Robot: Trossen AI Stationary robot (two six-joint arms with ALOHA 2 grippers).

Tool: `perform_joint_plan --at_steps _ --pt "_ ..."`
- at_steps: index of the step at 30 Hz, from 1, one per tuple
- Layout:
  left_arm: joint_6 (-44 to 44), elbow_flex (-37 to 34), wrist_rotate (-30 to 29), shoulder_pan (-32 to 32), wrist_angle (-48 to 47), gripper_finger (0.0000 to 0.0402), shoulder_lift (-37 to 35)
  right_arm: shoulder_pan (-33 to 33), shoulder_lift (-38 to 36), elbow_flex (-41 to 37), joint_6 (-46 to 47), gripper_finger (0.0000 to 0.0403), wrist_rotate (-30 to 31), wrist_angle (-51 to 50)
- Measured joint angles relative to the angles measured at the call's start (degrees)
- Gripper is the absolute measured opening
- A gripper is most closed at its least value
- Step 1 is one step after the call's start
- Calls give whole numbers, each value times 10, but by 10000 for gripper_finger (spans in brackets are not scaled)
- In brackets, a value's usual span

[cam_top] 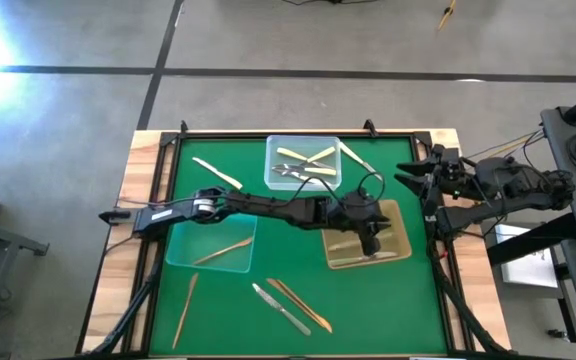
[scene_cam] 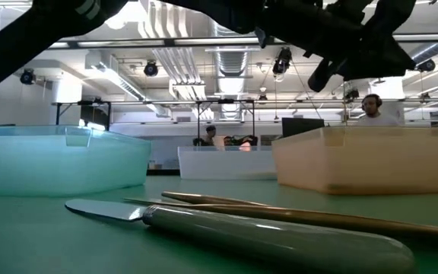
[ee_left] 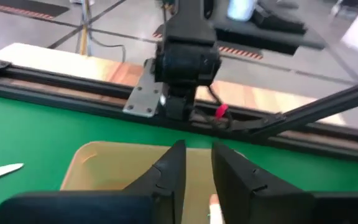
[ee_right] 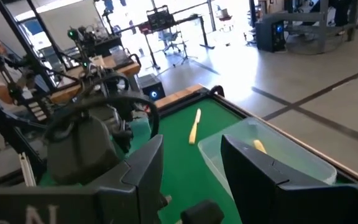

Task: Sort silverware by color (type)
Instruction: Put the gold knife into the blue bin

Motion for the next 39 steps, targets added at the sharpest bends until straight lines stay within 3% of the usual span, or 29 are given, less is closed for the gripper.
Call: perform_joint_plan --at_steps 5,8,11,13,17,20,25,27,32,39 --pt "-16 2 23 1 26 90 0 0 0 0 12 153 0 -10" --pt "-17 38 83 1 -15 104 0 0 0 0 27 153 0 -24" --pt "2 94 181 4 -106 109 -4 0 0 0 34 153 -1 -44" --pt "-3 62 246 7 -152 109 -47 0 0 0 38 153 0 -55" --pt "-12 42 271 7 -390 105 -111 0 0 0 38 153 -1 -75" --pt "-12 46 259 1 -578 102 -146 0 1 0 37 153 -1 -85" --pt "-101 45 193 -48 -753 100 -187 0 2 0 37 153 -2 -112" --pt "-138 45 167 -82 -793 100 -195 0 2 0 37 153 -2 -120" --pt "-287 37 35 -181 -877 100 -209 0 2 0 48 153 -2 -150" --pt "-551 -37 -23 -310 -876 100 -232 0 3 0 64 153 -2 -157"
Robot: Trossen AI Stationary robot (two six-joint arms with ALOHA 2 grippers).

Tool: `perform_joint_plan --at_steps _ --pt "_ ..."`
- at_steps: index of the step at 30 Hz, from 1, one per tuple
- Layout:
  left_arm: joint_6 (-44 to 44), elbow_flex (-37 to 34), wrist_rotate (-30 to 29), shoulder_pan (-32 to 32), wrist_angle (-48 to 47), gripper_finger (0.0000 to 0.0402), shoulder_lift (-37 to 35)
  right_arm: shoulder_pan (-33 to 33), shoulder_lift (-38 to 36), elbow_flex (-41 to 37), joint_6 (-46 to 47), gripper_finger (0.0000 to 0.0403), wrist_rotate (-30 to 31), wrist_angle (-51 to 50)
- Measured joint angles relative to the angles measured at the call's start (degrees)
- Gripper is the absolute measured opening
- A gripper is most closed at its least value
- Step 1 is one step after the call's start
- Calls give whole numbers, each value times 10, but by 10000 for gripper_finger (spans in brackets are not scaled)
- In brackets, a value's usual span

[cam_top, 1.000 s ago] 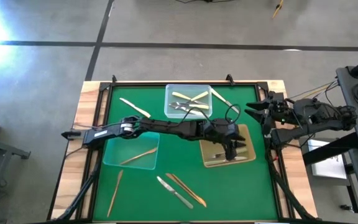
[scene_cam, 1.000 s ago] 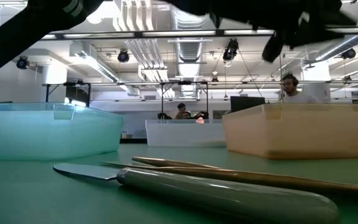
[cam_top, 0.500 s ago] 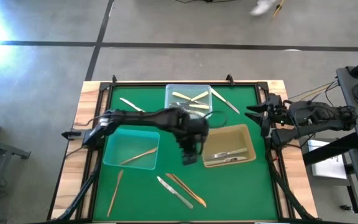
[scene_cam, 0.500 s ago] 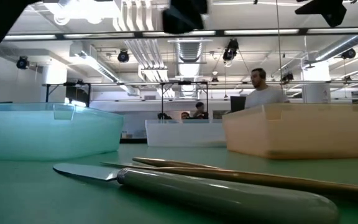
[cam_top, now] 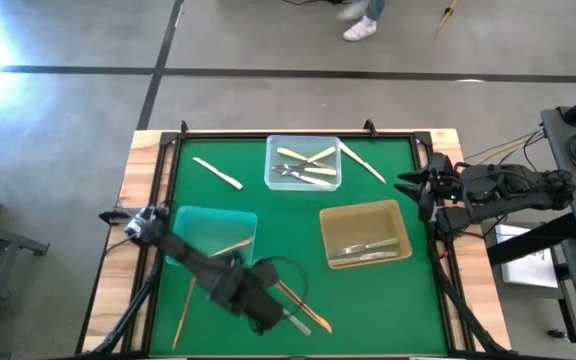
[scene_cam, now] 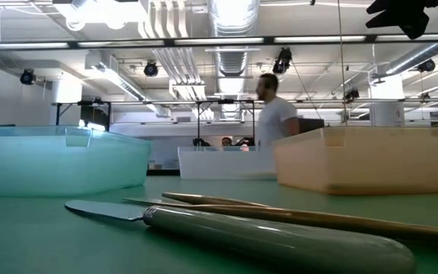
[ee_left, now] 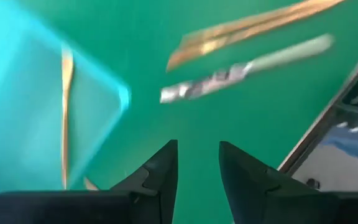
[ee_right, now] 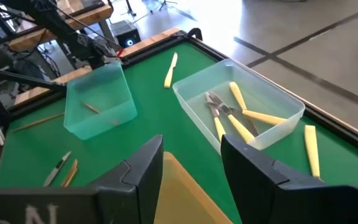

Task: Sort silverware by color (type)
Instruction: Put the gold knife into the blue bin

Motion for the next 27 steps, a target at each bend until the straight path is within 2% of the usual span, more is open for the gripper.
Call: perform_joint_plan --at_steps 4,8,14,18,27 --pt "-146 -81 27 -64 13 100 -12 0 2 0 17 153 -3 0" --pt "-243 -167 85 -112 73 100 -32 0 4 0 35 153 -4 0" --pt "-359 -314 83 -150 229 100 -90 0 13 0 75 153 -4 0" --pt "-398 -409 73 -166 302 100 -133 0 23 0 103 153 -4 0" --pt "-429 -558 72 -203 357 100 -217 0 52 -1 171 153 -4 -37"
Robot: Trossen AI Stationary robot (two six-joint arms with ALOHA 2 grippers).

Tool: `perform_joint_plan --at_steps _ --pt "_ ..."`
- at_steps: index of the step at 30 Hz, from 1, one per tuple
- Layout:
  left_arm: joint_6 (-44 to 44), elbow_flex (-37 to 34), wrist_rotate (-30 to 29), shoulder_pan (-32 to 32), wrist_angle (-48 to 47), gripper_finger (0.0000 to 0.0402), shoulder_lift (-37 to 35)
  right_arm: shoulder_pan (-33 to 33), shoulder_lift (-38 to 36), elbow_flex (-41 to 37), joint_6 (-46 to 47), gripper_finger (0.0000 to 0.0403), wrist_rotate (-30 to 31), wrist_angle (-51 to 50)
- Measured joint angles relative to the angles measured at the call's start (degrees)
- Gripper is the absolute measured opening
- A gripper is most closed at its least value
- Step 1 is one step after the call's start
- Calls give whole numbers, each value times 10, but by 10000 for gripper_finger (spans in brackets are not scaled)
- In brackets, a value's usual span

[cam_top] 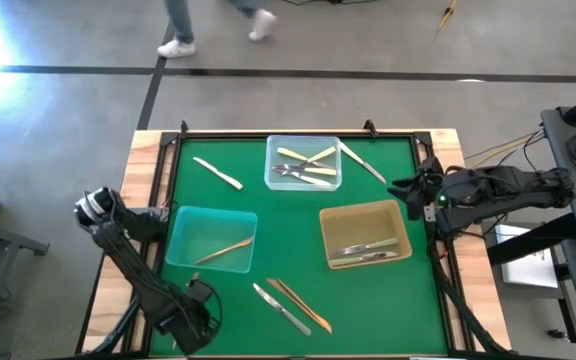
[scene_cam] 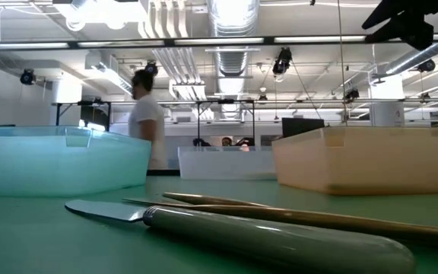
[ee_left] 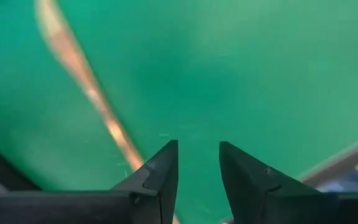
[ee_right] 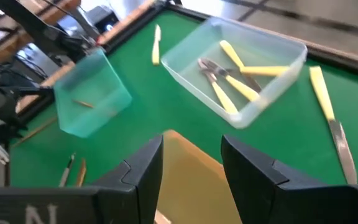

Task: Sort silverware by color (type)
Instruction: Put the gold knife into the blue bin

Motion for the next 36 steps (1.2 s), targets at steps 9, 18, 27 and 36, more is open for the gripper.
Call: perform_joint_plan --at_steps 9,18,27,36 --pt "-150 -60 1 -68 48 100 -37 0 36 0 29 153 0 -36" --pt "-220 -60 -3 -110 109 100 -12 0 68 0 29 153 1 -36" --pt "-238 -60 42 -112 112 100 26 0 98 0 28 153 0 -37" --pt "-250 -58 51 -110 118 100 65 0 115 0 27 153 0 -37"
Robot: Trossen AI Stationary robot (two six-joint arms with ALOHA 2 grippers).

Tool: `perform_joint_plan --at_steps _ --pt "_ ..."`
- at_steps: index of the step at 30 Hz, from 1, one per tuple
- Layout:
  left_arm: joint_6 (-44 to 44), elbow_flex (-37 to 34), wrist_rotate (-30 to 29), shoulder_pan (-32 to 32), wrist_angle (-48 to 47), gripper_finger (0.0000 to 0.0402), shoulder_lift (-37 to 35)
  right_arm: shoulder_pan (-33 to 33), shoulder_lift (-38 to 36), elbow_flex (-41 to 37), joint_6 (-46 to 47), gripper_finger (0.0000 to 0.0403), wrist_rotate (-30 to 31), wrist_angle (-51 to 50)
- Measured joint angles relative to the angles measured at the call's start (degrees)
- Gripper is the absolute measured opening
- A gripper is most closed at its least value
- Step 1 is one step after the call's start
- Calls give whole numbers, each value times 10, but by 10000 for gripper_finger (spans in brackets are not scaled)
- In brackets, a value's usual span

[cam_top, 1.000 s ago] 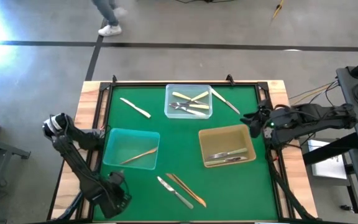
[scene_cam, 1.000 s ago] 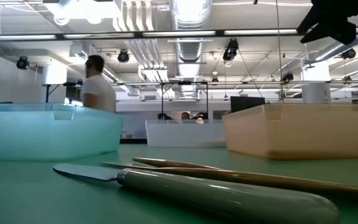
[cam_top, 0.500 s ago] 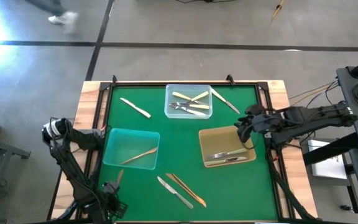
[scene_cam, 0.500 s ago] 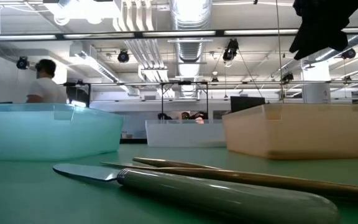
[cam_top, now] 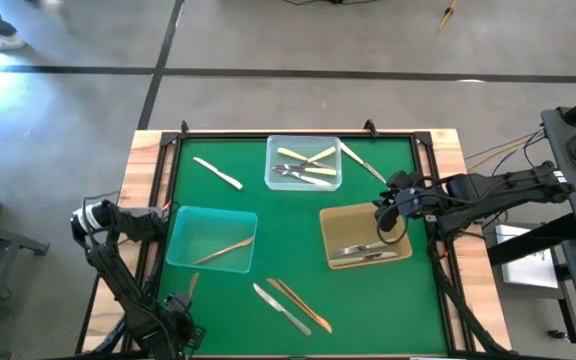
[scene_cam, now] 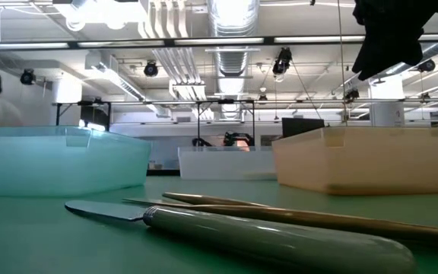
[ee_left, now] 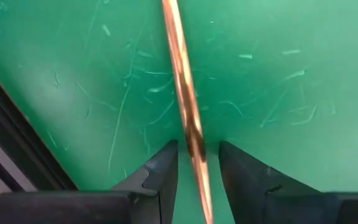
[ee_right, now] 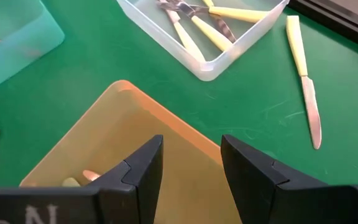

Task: Sort silverware by color (type)
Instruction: Put the gold knife into the blue bin

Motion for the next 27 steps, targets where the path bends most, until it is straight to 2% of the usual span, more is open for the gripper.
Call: perform_joint_plan --at_steps 6,11,16,20,24,27 --pt "0 1 21 1 -1 82 20 0 1 0 0 153 0 -1" --pt "15 2 24 7 3 15 24 0 1 0 0 153 0 -1" --pt "24 7 29 21 2 8 23 0 1 0 -1 153 1 -1" --pt "35 41 -12 23 -21 5 18 0 1 0 -3 153 1 -1" --pt "41 104 -104 30 -47 4 13 0 1 0 -11 153 1 -2" --pt "61 149 -148 33 -50 3 18 0 1 0 -16 153 2 -3"
